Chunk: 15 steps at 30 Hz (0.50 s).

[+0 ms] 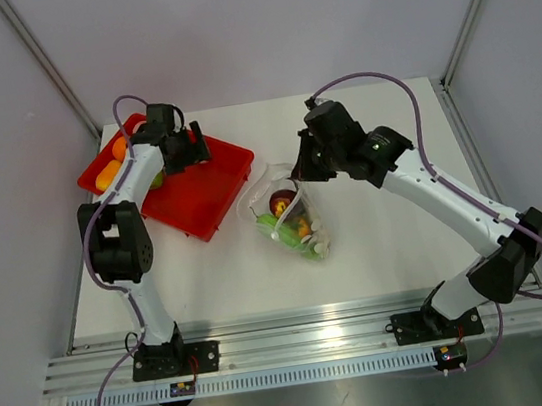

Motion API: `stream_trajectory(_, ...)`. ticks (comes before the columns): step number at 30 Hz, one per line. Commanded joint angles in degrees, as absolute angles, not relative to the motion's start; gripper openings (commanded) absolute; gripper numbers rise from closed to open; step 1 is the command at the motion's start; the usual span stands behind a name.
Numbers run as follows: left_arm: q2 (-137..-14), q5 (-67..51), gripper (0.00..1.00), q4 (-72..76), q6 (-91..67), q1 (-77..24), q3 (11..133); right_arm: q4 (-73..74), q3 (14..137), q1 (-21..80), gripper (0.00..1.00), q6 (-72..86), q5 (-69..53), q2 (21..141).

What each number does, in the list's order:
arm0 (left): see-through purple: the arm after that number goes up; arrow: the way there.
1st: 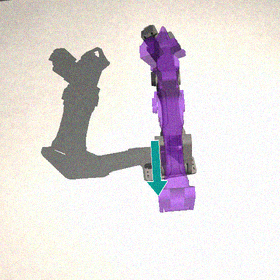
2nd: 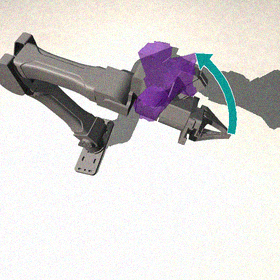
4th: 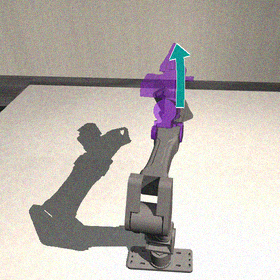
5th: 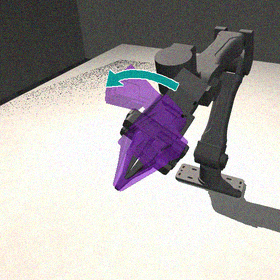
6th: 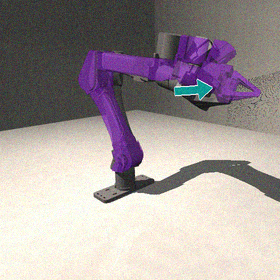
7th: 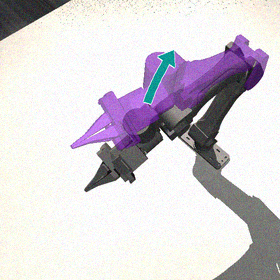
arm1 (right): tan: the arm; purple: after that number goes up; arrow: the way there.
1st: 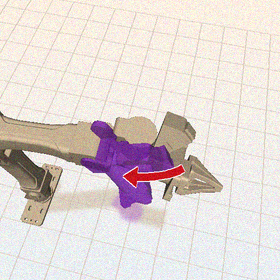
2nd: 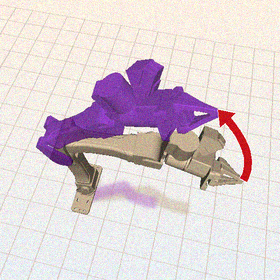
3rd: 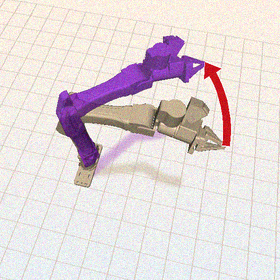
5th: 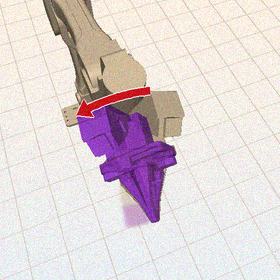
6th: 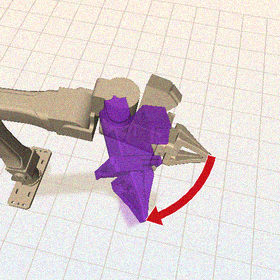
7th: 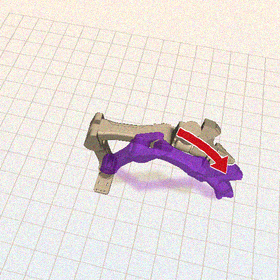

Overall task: Place the food in the zip-top bag and seal the zipper
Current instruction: Pick up the fake vegetable from the bin.

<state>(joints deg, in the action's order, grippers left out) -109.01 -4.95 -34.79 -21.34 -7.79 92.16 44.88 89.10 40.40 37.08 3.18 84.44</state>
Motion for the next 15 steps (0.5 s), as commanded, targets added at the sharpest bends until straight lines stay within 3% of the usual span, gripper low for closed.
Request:
stream_trajectory(1, -111.7, -2.4, 0.85, -32.2, -16.4, -6.9, 98.4, 44.2, 92.8, 40.8, 0.0, 35.6, 5.1, 86.0)
stream_trajectory(15, -125.8, -1.1, 0.87, -33.1, 2.2, -6.8, 111.2, 44.2, 95.4, 40.8, 0.01, 34.2, 3.3, 90.5)
